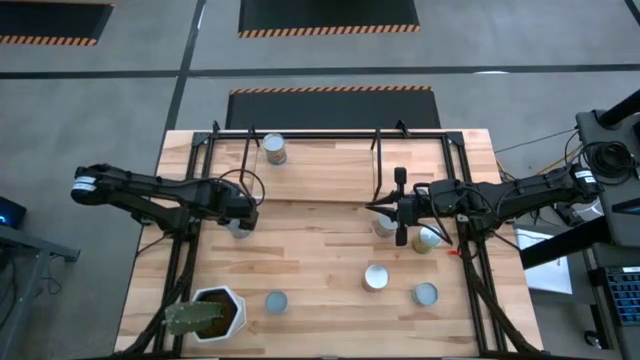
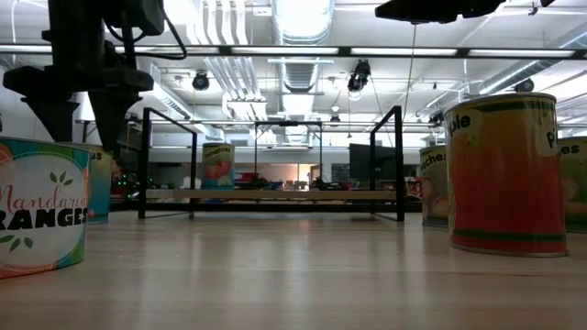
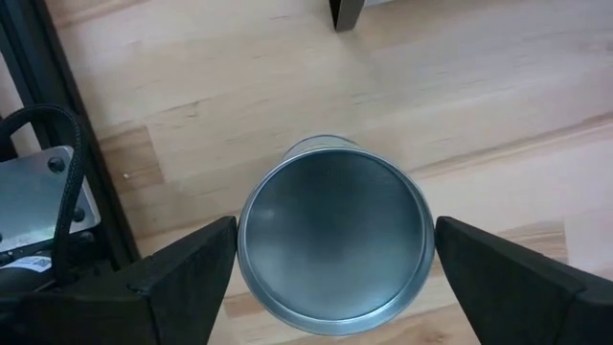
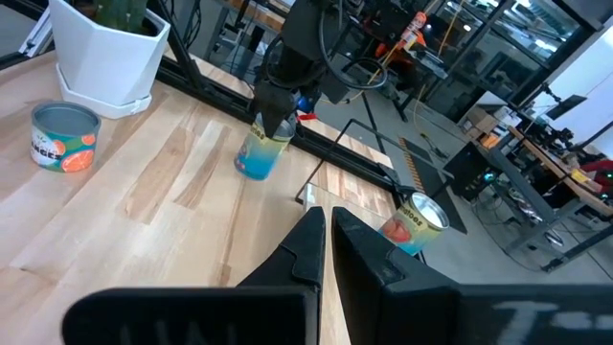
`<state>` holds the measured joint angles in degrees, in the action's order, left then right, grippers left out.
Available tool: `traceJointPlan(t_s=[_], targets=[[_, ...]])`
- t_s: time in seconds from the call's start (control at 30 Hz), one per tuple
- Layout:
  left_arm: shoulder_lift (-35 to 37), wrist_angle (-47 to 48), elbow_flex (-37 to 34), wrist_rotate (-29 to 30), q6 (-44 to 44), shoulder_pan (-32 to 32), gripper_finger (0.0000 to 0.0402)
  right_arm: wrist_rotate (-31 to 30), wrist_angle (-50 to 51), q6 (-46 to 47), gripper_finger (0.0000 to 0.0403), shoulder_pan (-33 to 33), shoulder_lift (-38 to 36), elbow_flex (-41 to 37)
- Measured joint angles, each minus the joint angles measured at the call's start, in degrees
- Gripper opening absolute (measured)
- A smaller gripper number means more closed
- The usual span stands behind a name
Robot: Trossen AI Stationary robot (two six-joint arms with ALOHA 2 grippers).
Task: Pick and place cans onto a shelf
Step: Put the canned cherries on the shelf
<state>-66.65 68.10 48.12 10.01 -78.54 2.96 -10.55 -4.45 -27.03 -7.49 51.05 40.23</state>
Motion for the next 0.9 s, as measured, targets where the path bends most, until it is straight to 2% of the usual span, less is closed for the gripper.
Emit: traceJointPlan(t_s=[0.27, 0.53, 0.7, 0.9], targets=[[-1.44, -0.86, -1.80, 0.05, 0.23, 0.16, 0.0333, 0.00, 0.00, 0.00, 0.0013, 0.00, 0.00, 0.00], [-1.77, -3.07, -2.52, -0.43, 0.27, 0.76, 0.0303, 0.00, 0.00, 0.00, 0.0013, 0.00, 0.00, 0.00], [-1.77, -2.73, 2.20, -0.58, 2.56, 0.76, 0.0304, -0.02, -0.02, 0.00, 0.0013, 0.00, 0.00, 0.01], [-2.87, -2.43, 12.94, -2.87, 6.97, 1.90, 0.0309, -0.02, -0.02, 0.00, 0.0013, 0.02, 0.00, 0.02]])
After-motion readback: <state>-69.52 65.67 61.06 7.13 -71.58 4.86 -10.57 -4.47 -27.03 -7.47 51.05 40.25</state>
